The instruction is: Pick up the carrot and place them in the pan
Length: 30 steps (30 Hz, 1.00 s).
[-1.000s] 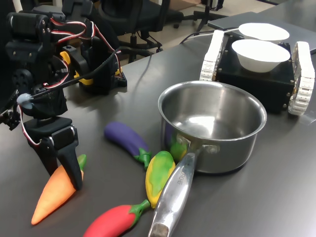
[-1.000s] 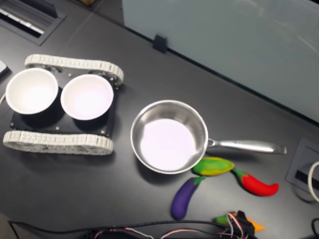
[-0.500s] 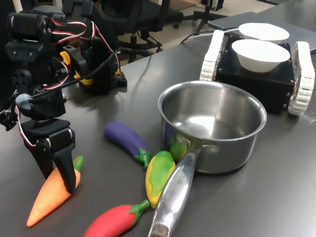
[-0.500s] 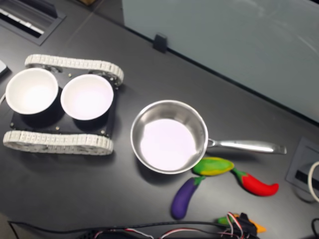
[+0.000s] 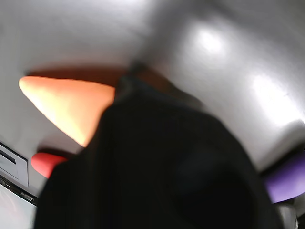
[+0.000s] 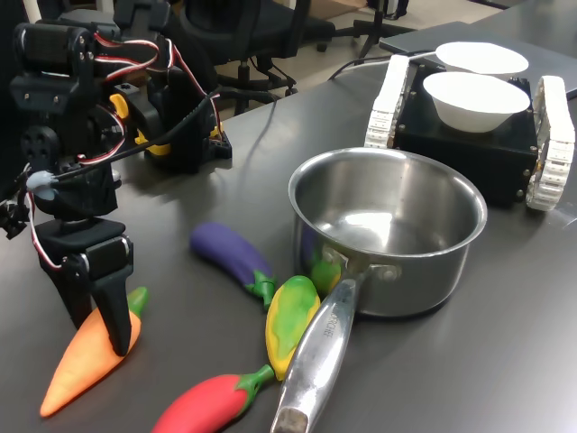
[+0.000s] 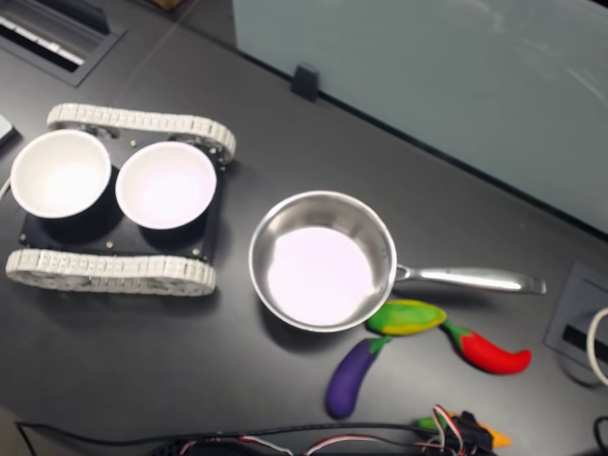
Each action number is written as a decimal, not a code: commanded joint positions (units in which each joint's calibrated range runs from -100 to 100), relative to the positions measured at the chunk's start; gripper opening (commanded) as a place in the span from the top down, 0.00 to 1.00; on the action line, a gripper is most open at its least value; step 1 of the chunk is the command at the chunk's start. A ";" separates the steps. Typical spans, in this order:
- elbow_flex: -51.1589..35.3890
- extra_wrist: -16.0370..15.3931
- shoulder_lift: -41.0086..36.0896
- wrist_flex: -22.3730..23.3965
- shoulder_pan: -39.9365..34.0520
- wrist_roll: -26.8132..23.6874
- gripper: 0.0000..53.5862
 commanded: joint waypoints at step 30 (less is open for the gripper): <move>7.17 -5.44 -13.62 -2.33 -0.44 -6.45 1.00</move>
